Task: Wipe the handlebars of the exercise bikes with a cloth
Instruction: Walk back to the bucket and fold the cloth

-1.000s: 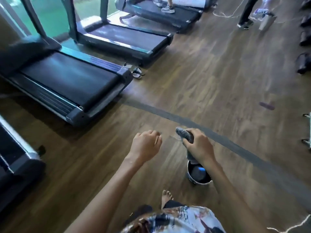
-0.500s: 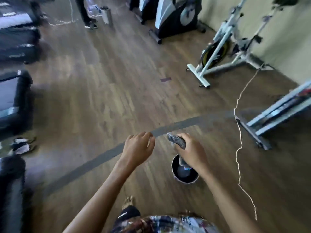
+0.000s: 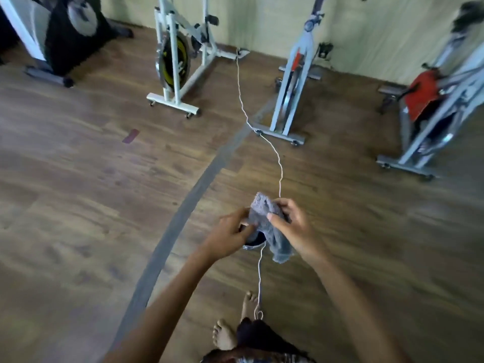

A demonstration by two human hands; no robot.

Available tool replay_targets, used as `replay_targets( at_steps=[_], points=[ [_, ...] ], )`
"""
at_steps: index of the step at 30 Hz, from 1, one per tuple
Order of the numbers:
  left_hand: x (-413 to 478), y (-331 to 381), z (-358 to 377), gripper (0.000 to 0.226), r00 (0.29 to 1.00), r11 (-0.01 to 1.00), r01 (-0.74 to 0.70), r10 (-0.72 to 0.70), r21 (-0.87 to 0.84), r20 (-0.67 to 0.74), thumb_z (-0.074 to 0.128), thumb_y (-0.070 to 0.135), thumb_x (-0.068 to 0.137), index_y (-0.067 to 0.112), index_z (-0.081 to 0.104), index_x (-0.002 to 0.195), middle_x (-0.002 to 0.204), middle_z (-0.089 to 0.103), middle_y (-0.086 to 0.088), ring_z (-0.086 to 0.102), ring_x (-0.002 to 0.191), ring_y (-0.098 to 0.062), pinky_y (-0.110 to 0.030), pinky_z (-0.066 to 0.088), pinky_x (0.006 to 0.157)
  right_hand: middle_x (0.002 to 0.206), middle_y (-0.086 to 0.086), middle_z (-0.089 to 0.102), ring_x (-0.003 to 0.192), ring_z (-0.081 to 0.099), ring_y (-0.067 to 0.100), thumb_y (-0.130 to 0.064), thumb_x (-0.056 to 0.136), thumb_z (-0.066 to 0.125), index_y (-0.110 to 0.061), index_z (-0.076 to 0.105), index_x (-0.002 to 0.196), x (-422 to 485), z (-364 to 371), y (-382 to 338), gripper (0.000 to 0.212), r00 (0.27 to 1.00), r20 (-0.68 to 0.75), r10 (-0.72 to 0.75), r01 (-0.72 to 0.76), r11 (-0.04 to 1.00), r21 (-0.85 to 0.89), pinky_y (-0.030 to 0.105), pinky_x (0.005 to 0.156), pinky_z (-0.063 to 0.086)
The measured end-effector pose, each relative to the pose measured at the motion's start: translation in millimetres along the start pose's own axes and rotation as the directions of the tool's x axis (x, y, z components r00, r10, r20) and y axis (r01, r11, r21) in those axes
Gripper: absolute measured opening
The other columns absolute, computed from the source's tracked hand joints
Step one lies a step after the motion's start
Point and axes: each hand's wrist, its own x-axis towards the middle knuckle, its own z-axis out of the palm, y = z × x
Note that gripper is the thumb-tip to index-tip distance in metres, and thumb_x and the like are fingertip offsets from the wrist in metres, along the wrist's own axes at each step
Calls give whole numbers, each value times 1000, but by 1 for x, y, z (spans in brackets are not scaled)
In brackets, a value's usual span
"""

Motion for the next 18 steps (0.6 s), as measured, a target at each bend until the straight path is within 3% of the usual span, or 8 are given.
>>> replay_targets(
  at_steps=[2, 4, 7, 11, 14, 16, 18],
  points=[
    [9, 8, 4, 33, 1000, 971, 16, -20, -237, -16, 62, 53, 84, 27, 62, 104, 102, 71, 7, 67, 100, -14, -37, 51, 91, 95, -1, 66, 80, 64, 0, 2, 91, 58, -15, 55, 102, -5, -8, -4, 20, 996, -83, 44, -30, 987, 157, 18, 77, 51],
    [18, 20, 3, 15, 996, 933, -28, -4, -360, -88, 68, 41, 85, 28, 62, 88, 88, 69, 8, 66, 89, -14, -36, 50, 85, 92, -3, 68, 81, 65, 5, -2, 89, 61, -15, 57, 102, -5, -16, -6, 18, 990, -134, 51, -12, 961, 276, 21, 77, 53],
    [32, 42, -3, 17, 982, 872, -127, 41, -473, -187, 66, 21, 85, 10, 53, 84, 79, 60, -1, 58, 80, -12, -33, 47, 78, 91, -5, 70, 86, 65, 9, -3, 90, 59, -15, 58, 105, 4, -22, -16, 19, 987, -162, 16, 34, 954, 298, 28, 83, 52],
    [53, 62, -17, 27, 966, 830, -181, 49, -528, -255, 67, 28, 82, 7, 49, 86, 83, 52, -7, 51, 80, -8, -23, 44, 73, 90, -6, 69, 85, 64, 8, 3, 94, 51, -18, 61, 98, 25, -29, -28, 23, 981, -193, -22, 69, 968, 241, 33, 85, 50],
    [67, 58, -24, 46, 954, 817, -193, 27, -543, -298, 68, 39, 77, 0, 49, 93, 91, 52, -10, 50, 86, -16, -29, 42, 77, 91, -6, 69, 85, 64, 3, 2, 94, 52, -20, 61, 95, 43, -27, -29, 24, 982, -187, -33, 75, 972, 222, 28, 86, 50],
    [76, 48, -23, 30, 951, 827, -167, -9, -537, -309, 66, 32, 82, 7, 51, 91, 92, 55, -10, 54, 87, -14, -28, 44, 78, 91, -5, 69, 85, 65, 5, -1, 93, 55, -23, 62, 93, 54, -22, -24, 23, 980, -195, -33, 69, 980, 184, 29, 84, 51],
    [78, 39, -19, 14, 935, 849, -162, -31, -503, -354, 63, 23, 88, 15, 52, 90, 88, 59, -4, 57, 82, -6, -21, 46, 75, 92, -2, 70, 89, 66, 15, -6, 92, 57, -26, 63, 92, 60, -15, -16, 21, 979, -203, -27, 57, 987, 147, 38, 85, 51]
  ],
)
